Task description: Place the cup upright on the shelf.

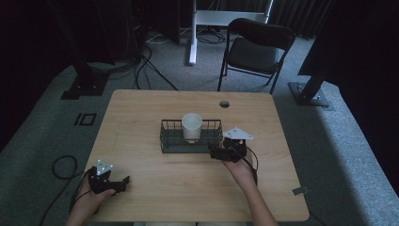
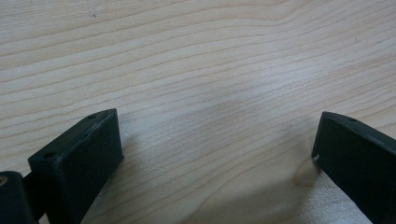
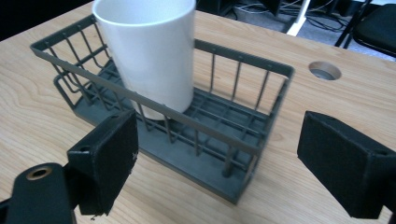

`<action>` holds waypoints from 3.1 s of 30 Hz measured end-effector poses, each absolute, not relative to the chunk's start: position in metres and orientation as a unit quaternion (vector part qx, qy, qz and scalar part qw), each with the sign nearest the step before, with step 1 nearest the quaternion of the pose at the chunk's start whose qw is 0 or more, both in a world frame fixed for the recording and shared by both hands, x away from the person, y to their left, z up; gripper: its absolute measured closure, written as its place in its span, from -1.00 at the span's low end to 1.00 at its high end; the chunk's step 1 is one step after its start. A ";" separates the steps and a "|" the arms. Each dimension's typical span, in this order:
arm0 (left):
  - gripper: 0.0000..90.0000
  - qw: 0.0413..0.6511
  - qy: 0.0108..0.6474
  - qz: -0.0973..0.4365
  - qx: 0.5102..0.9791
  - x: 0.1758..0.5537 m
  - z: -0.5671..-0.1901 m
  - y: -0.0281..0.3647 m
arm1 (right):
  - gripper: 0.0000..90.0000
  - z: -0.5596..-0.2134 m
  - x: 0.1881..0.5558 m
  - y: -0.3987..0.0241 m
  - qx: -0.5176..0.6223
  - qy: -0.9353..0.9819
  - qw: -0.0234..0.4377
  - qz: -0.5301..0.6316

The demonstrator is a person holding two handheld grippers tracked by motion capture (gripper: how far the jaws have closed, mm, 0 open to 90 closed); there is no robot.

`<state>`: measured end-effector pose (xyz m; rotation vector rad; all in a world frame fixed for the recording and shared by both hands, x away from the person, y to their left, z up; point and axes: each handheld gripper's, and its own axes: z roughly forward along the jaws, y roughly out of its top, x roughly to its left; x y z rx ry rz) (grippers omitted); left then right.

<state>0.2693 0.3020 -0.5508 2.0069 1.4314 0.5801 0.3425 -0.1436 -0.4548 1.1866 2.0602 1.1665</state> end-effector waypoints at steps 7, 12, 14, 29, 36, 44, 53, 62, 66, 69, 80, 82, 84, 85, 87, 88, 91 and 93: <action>-0.96 0.300 0.539 0.219 0.757 0.269 -0.551 0.302 | -0.73 -0.461 0.337 -0.160 0.443 0.750 0.248 0.424; -0.96 0.300 0.539 0.219 0.756 0.269 -0.551 0.302 | -0.73 -0.470 0.333 -0.171 0.452 0.748 0.249 0.418; -0.96 0.300 0.539 0.219 0.756 0.269 -0.551 0.302 | -0.73 -0.474 0.331 -0.177 0.456 0.746 0.249 0.416; -0.96 0.299 0.537 0.219 0.758 0.269 -0.551 0.302 | -0.74 -0.502 0.323 -0.217 0.498 0.730 0.249 0.397; -0.96 0.299 0.538 0.219 0.758 0.269 -0.551 0.302 | -0.76 -0.513 0.318 -0.228 0.509 0.732 0.244 0.381; -0.96 0.299 0.537 0.219 0.758 0.269 -0.551 0.302 | -0.76 -0.526 0.313 -0.241 0.533 0.722 0.247 0.365; -0.96 0.299 0.537 0.219 0.758 0.269 -0.551 0.302 | -0.76 -0.537 0.303 -0.264 0.543 0.720 0.256 0.346; -0.96 0.299 0.537 0.219 0.758 0.269 -0.551 0.302 | -0.75 -0.545 0.294 -0.280 0.551 0.730 0.244 0.322; -0.96 0.299 0.537 0.219 0.758 0.269 -0.551 0.302 | -0.75 -0.548 0.290 -0.288 0.556 0.729 0.239 0.319; -0.96 0.299 0.537 0.219 0.758 0.269 -0.551 0.302 | -0.75 -0.549 0.288 -0.291 0.559 0.729 0.239 0.315; -0.96 0.298 0.537 0.219 0.758 0.269 -0.551 0.302 | -0.76 -0.553 0.274 -0.317 0.611 0.687 0.256 0.299; -0.96 0.299 0.537 0.219 0.758 0.269 -0.551 0.302 | -0.76 -0.553 0.274 -0.316 0.615 0.684 0.258 0.297; -0.96 0.298 0.537 0.219 0.758 0.269 -0.551 0.302 | -0.76 -0.553 0.275 -0.315 0.615 0.684 0.259 0.296; -0.96 0.298 0.537 0.219 0.758 0.269 -0.551 0.302 | -0.76 -0.553 0.275 -0.315 0.613 0.685 0.257 0.297; -0.96 0.298 0.537 0.219 0.758 0.269 -0.551 0.302 | -0.76 -0.553 0.275 -0.313 0.606 0.691 0.255 0.299; -0.96 0.298 0.537 0.219 0.758 0.269 -0.551 0.302 | -0.76 -0.553 0.275 -0.312 0.604 0.693 0.253 0.300; -0.96 0.298 0.537 0.219 0.758 0.269 -0.551 0.302 | -0.76 -0.553 0.277 -0.309 0.596 0.699 0.253 0.302; -0.96 0.298 0.537 0.219 0.758 0.269 -0.551 0.302 | -0.76 -0.553 0.279 -0.308 0.594 0.702 0.251 0.303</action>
